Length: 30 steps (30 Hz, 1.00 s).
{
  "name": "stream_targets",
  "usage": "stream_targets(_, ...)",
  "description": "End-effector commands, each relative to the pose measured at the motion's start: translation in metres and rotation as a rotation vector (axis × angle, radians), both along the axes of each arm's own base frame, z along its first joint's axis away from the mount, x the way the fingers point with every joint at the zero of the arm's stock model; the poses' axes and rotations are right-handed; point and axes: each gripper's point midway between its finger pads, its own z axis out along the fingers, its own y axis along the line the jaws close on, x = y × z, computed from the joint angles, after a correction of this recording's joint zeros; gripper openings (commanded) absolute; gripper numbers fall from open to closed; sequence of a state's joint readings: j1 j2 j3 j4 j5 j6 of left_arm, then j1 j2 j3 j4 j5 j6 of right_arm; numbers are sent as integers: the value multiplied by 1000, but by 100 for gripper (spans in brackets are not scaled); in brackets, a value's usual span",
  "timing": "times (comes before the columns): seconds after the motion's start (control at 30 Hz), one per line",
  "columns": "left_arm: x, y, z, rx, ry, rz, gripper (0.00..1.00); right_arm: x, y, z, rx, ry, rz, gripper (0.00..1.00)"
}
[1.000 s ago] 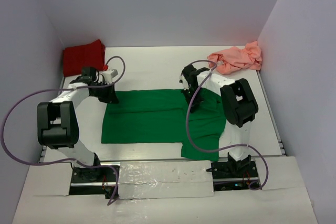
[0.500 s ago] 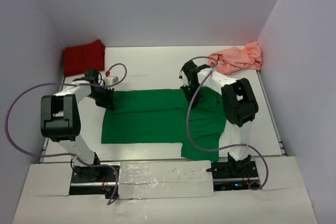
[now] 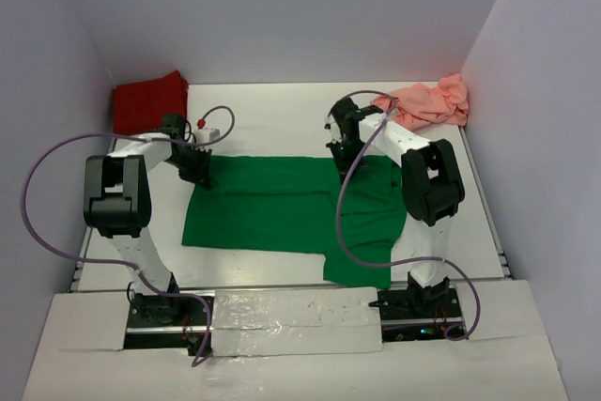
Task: Fold and stack the t-shirts
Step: Fold the flattened tshirt in 1/3 of the way
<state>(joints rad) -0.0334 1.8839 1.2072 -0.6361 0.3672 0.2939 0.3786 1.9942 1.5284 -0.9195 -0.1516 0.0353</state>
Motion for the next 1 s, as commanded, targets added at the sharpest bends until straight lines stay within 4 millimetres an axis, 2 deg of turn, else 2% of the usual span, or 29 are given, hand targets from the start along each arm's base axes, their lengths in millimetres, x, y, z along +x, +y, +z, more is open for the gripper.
stream_targets(0.0, 9, 5, -25, 52, -9, -4, 0, 12, 1, 21, 21, -49, -2, 0)
stream_targets(0.2, 20, 14, -34, 103, -39, 22, 0, 11, -1, 25, 28, -60, 0, 0)
stream_targets(0.37, 42, 18, -37, 128, -100, 57, 0, 10, 0, 33, 42, -87, 0, 0)
stream_targets(0.63, 83, 16, -25, 109, -196, 121, 0, 14, -2, 56, 61, -184, -4, 0)
stream_targets(0.77, 96, 19, -24, 118, -223, 141, 0, 10, -4, 57, 58, -188, -6, 0)
stream_targets(0.93, 99, 20, -27, 111, -225, 150, 0, 7, -6, 58, 57, -200, -6, 0)
stream_targets(0.97, 98, 19, -26, 102, -228, 149, 4, 6, -7, 55, 51, -200, -5, 0)
